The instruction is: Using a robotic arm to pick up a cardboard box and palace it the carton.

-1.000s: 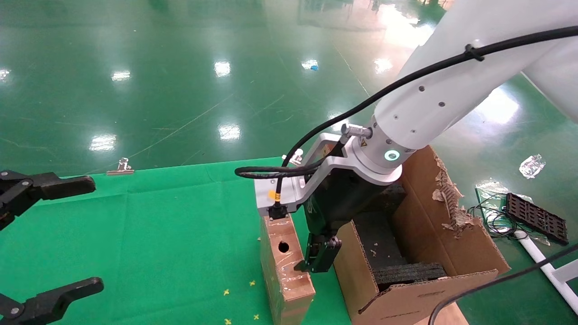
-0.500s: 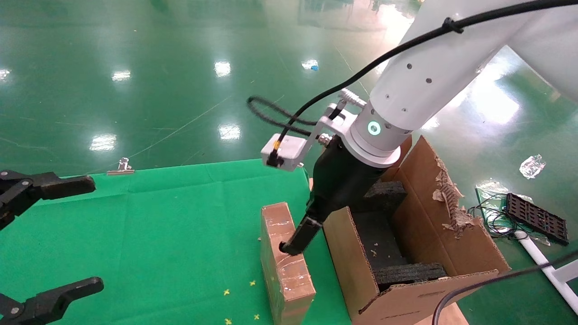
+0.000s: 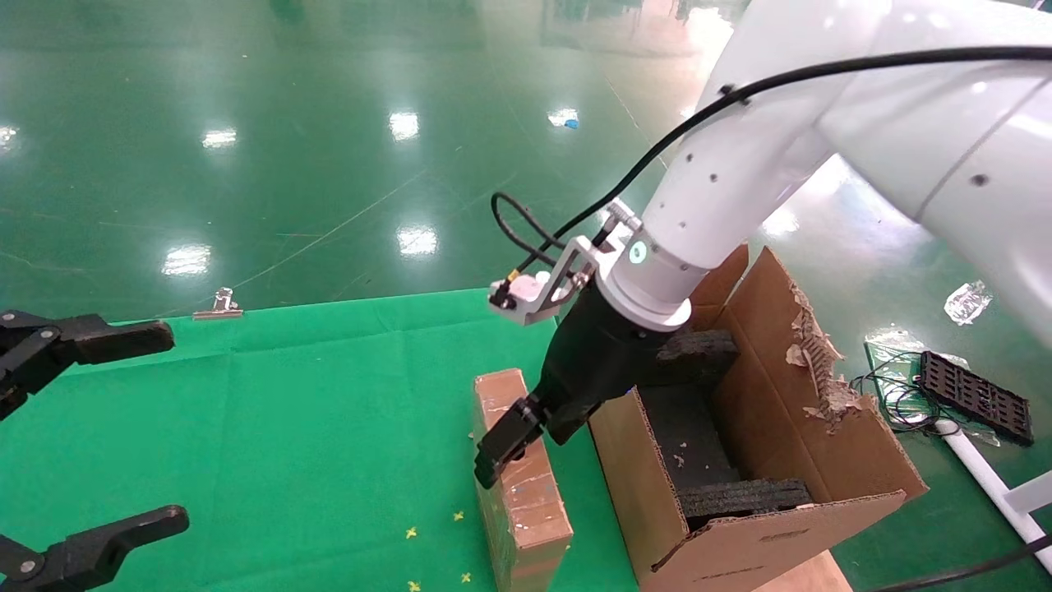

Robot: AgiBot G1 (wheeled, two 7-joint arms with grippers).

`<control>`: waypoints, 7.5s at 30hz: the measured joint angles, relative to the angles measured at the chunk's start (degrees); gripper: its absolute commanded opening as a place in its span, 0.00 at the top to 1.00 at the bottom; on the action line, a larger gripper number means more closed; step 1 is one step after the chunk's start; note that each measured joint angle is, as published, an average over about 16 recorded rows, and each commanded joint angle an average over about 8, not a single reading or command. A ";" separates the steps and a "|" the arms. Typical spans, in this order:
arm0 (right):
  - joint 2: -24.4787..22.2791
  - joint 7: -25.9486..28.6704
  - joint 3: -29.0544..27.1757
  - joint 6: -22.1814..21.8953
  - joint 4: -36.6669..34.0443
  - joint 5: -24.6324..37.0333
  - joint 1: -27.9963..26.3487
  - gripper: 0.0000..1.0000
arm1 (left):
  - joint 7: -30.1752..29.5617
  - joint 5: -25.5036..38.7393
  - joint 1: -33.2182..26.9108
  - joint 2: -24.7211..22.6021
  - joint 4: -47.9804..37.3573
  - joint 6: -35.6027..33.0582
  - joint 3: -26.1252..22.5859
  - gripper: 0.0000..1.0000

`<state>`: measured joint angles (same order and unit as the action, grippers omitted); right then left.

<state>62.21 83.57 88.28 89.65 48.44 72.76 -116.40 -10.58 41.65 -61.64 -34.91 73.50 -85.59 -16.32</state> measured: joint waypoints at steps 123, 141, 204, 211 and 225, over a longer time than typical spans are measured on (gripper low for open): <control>-11.54 -31.46 1.47 -21.96 -46.45 6.73 12.51 0.00 | 0.23 -0.31 -0.10 0.19 0.00 0.20 -0.46 0.00; -10.78 -31.83 1.80 -20.66 -47.57 7.21 10.33 0.00 | 0.26 -0.35 -0.11 0.21 0.00 0.23 -0.52 0.00; -21.80 -61.61 -42.64 -9.45 -1.08 -15.45 27.03 0.00 | 0.37 -0.49 -0.17 0.27 -0.08 0.29 -0.72 0.00; -23.28 -64.69 -50.78 -7.94 6.12 -19.69 34.67 0.00 | 0.38 -0.50 -0.18 0.28 -0.08 0.30 -0.74 0.00; -26.21 -70.78 -66.93 -4.95 20.41 -28.11 49.84 0.00 | 0.40 -0.53 -0.18 0.30 -0.08 0.32 -0.77 0.00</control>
<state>36.00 12.78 21.36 84.70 68.85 44.64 -66.56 -10.18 41.12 -61.83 -34.61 73.42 -85.27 -17.10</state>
